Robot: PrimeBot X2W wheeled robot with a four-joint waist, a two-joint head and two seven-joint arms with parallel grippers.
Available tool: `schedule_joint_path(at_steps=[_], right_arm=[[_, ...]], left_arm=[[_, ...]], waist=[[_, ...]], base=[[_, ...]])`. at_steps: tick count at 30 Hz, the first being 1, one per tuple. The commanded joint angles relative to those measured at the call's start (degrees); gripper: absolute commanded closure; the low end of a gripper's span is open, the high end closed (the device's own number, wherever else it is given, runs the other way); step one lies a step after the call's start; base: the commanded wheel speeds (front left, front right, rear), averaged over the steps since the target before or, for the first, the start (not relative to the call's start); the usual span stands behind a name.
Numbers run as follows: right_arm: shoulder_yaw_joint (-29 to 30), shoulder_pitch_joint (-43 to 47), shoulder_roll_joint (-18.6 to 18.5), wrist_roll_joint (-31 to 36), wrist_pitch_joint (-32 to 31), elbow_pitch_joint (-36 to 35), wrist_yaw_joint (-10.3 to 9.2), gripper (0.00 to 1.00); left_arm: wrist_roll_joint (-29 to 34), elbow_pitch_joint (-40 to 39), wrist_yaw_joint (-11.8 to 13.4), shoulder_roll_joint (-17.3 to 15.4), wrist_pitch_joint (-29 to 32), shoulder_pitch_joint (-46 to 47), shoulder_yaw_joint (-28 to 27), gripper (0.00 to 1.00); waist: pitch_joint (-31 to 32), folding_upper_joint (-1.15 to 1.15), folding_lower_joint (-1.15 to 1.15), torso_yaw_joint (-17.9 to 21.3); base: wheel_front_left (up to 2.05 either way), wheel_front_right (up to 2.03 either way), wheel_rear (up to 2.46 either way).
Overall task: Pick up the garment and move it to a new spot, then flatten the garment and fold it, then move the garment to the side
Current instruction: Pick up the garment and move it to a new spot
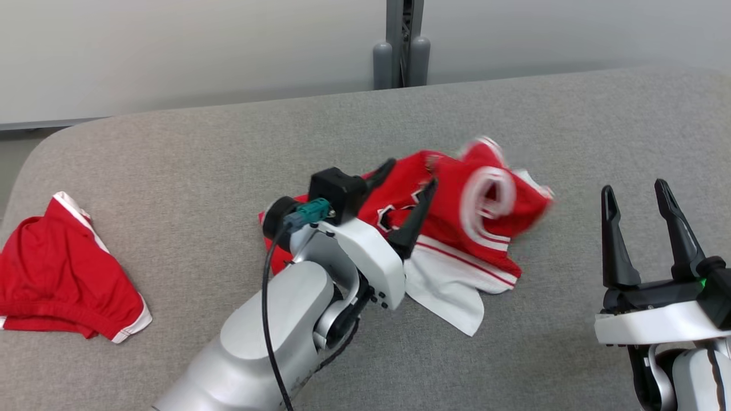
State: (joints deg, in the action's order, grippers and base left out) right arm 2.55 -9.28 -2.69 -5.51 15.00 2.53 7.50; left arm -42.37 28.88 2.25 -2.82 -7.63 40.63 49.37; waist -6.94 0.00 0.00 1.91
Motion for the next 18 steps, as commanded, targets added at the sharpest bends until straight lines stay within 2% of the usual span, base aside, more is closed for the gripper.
schedule_joint_path(at_steps=[1, 4, 9, 14, 16, 18], right_arm=[[0.01, 0.6, -0.39, 0.0, 0.28, 0.1, -0.02, 0.0], [-0.07, 1.22, -0.39, 0.16, 0.28, 0.29, -0.02, 0.0], [0.17, 1.9, -0.4, 0.27, 0.28, -0.13, -0.02, 0.0], [0.38, 3.2, -0.41, -0.21, 0.28, -1.09, -0.02, 0.0], [0.32, 3.74, -0.36, -0.37, 0.28, -1.29, -0.02, 0.0], [0.21, 4.05, -0.34, -0.41, 0.28, -1.33, -0.02, 0.0]], left_arm=[[-0.37, -0.16, -0.82, -0.13, 0.85, -0.09, 0.62, 0.0], [0.38, -1.09, -0.22, -1.64, 0.44, -0.22, 0.55, 0.0], [2.4, -3.78, 4.38, -5.16, -4.83, -3.21, -2.17, 0.0], [9.38, -11.96, 9.24, -9.2, -7.52, -9.46, -7.8, 0.0], [12.16, -16.43, 10.79, -9.49, -7.5, -14.17, -11.65, 0.0], [13.66, -18.48, 11.19, -9.48, -7.51, -16.67, -13.82, 0.0]], waist=[[0.47, 0.0, 0.0, -0.38], [1.26, 0.0, 0.0, -0.65], [2.68, 0.0, 0.0, -1.19], [3.3, 0.0, 0.0, -2.37], [3.31, 0.0, 0.0, -2.88], [3.36, 0.0, 0.0, -3.12]], base=[[0.0, 0.0, 0.0], [0.0, 0.0, 0.0], [0.0, 0.0, 0.0], [0.0, 0.0, 0.0], [0.0, 0.0, 0.0], [0.0, 0.0, 0.0]])
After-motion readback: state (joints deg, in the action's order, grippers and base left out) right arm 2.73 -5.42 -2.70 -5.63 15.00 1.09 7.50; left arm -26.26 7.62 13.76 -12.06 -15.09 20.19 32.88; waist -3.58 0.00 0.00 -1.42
